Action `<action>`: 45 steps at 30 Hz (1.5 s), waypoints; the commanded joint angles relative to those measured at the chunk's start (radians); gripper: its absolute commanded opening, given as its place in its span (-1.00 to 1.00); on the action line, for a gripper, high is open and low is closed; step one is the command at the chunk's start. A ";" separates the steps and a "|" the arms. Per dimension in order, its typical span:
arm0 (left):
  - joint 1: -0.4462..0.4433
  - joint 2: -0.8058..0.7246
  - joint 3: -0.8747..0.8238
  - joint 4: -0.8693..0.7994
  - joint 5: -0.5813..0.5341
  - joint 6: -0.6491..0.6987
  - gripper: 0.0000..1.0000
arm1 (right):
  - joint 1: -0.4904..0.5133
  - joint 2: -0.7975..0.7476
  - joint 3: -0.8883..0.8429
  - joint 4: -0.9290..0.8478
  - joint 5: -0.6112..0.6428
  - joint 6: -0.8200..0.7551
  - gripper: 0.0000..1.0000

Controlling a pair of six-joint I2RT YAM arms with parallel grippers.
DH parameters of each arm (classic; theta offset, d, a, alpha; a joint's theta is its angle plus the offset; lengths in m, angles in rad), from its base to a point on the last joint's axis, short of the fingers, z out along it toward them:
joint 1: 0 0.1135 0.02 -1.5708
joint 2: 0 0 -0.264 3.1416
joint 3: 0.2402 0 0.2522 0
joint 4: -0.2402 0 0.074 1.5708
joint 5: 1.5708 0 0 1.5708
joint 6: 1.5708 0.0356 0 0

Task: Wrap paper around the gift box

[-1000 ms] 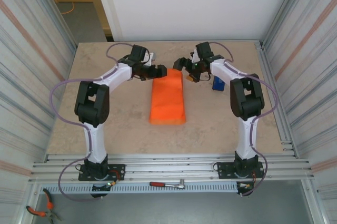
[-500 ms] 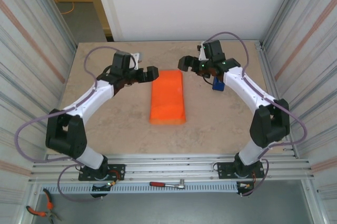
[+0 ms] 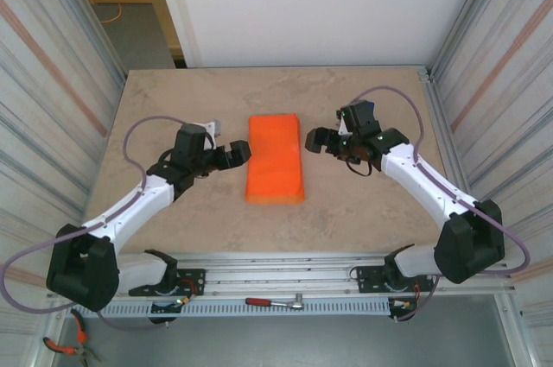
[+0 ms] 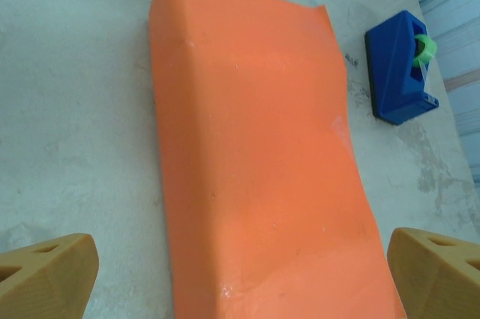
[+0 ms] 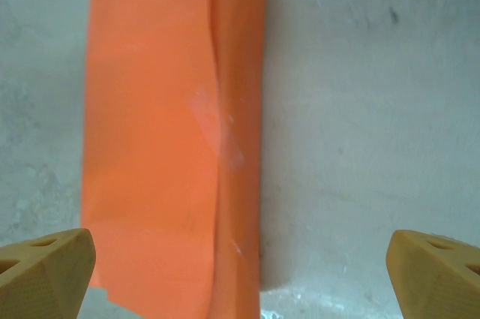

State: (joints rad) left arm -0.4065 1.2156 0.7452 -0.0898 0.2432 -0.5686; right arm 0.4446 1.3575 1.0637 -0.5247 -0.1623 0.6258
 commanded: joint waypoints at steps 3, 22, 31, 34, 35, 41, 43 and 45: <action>-0.030 0.077 -0.009 0.023 0.088 -0.006 0.98 | 0.006 -0.025 -0.166 0.048 -0.012 0.153 0.96; -0.087 0.267 0.044 0.076 0.132 0.038 0.98 | 0.205 0.231 -0.165 0.115 0.163 0.251 1.00; -0.114 0.251 0.025 0.100 0.117 0.018 0.98 | 0.210 0.195 -0.185 0.105 0.157 0.241 0.99; -0.115 0.201 0.010 0.089 0.094 0.018 0.98 | 0.162 0.098 -0.251 0.103 0.152 0.258 0.96; -0.115 0.177 0.006 0.077 0.079 0.019 0.97 | 0.147 0.057 -0.273 0.105 0.144 0.261 0.96; -0.114 0.058 -0.033 0.027 -0.055 0.007 0.98 | 0.133 -0.117 -0.278 0.049 0.179 0.260 0.96; -0.111 0.040 -0.045 0.024 -0.076 0.001 0.98 | 0.134 -0.125 -0.256 0.057 0.146 0.235 0.96; -0.100 0.032 -0.055 0.031 -0.052 -0.004 0.98 | 0.137 -0.111 -0.226 0.070 0.095 0.213 0.96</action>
State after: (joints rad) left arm -0.5167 1.2648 0.7181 -0.0330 0.2230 -0.5583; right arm 0.5755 1.2400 0.7933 -0.4461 -0.0257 0.8604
